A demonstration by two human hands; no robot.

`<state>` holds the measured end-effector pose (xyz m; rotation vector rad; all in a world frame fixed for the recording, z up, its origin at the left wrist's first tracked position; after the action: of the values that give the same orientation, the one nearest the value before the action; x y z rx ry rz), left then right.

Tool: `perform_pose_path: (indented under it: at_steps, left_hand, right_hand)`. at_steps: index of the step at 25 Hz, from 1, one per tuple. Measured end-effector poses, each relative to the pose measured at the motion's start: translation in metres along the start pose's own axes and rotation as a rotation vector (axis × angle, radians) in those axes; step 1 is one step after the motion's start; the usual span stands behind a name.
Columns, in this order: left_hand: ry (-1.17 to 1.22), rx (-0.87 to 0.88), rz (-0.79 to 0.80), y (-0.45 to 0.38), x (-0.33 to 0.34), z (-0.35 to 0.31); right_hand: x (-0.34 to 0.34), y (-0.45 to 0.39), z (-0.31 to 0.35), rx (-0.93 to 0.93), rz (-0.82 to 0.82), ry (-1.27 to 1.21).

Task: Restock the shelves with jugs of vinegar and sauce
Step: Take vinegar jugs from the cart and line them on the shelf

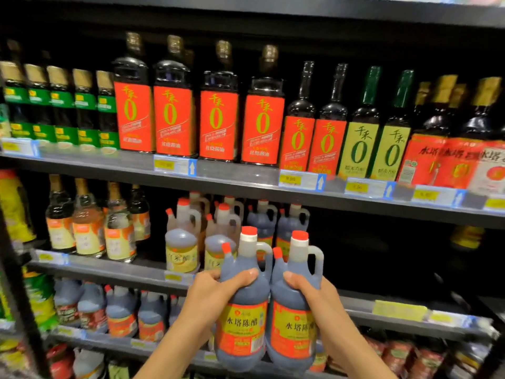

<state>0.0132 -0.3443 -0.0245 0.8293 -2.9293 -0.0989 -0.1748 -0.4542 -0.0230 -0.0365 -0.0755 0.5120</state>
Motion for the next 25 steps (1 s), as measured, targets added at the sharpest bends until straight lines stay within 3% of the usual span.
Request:
perform_pose_path:
  at_steps: [12,19,25]
  left_hand:
    - [-0.066,-0.091,0.015,-0.104,0.053,-0.013]
    - [-0.052,-0.063,0.002,-0.129,0.063,-0.03]
    - [-0.065,0.015,-0.117,-0.143,0.065,-0.033]
  right_hand:
    - [-0.048,-0.092,0.001,0.146,0.03,0.002]
    - [-0.054,-0.113,0.009,0.124,-0.038,0.062]
    - [-0.059,-0.129,0.007,0.081,-0.167,0.126]
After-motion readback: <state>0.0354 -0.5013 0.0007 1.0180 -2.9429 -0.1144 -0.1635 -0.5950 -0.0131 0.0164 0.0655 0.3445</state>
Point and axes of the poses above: each hand's wrist, its own y-axis away from the middle knuckle, its own x-axis out of the palm, z = x × y, the point moved 5 cm from there along -y, towards the middle knuckle, and after that the axes turned 2 degrees about -x, right-handed, at the moved point
